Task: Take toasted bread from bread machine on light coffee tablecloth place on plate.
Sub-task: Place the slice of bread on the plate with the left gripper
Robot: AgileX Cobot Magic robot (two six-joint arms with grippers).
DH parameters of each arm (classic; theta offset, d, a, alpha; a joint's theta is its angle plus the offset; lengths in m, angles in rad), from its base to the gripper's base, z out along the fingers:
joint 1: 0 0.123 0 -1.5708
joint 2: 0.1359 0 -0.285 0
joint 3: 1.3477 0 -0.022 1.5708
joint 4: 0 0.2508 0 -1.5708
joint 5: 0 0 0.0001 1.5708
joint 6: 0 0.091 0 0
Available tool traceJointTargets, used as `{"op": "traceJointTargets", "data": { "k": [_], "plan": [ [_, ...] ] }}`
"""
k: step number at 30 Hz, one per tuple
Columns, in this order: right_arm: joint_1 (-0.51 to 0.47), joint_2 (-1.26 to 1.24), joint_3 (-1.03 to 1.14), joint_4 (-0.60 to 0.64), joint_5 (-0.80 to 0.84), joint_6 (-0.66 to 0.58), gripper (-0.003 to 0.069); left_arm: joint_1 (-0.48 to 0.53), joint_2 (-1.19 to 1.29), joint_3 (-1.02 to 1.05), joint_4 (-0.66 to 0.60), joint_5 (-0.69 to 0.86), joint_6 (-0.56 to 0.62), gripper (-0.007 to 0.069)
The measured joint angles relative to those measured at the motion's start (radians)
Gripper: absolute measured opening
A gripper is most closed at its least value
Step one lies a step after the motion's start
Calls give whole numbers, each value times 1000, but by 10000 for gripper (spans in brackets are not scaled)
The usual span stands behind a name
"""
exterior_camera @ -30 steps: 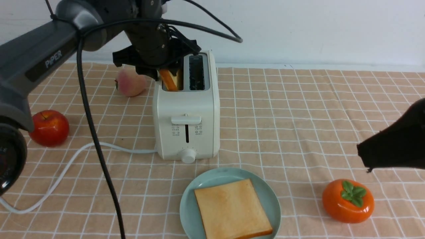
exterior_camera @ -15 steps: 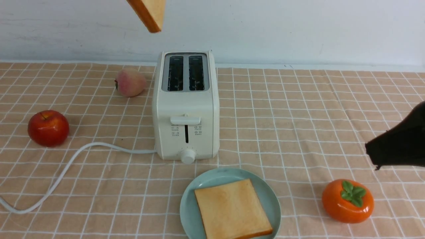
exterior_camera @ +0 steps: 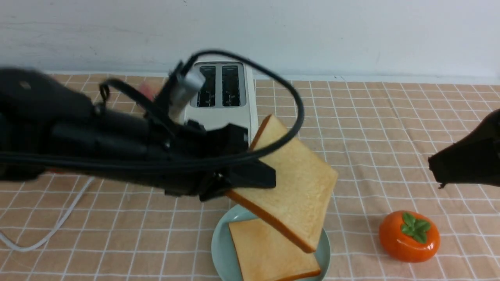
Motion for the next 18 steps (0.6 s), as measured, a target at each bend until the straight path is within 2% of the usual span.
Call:
{"op": "traceJointTargets", "data": {
  "k": [1,3,5,6,7,11,13,14,18],
  "plan": [
    [0,0,0,0,0,0,496,0,61,45,-118,-40,121,107],
    [-1,0,0,-1,0,0,496,-13,133,64,-240,-89,238,107],
    [-1,0,0,0,6,0,496,-38,188,64,-311,-153,300,107],
    [-1,0,0,0,7,0,496,-45,199,64,-322,-174,314,107],
    [-1,0,0,0,12,0,496,-77,239,64,-350,-270,330,107],
    [-1,0,0,0,17,0,496,-120,311,64,-367,-359,331,143],
    [-1,0,0,0,21,0,496,-130,318,64,-363,-360,331,213],
    [-1,0,0,0,21,0,496,-130,318,64,-361,-360,331,222],
    [-1,0,0,0,28,2,496,-136,311,64,-271,-370,331,501]
  ]
}}
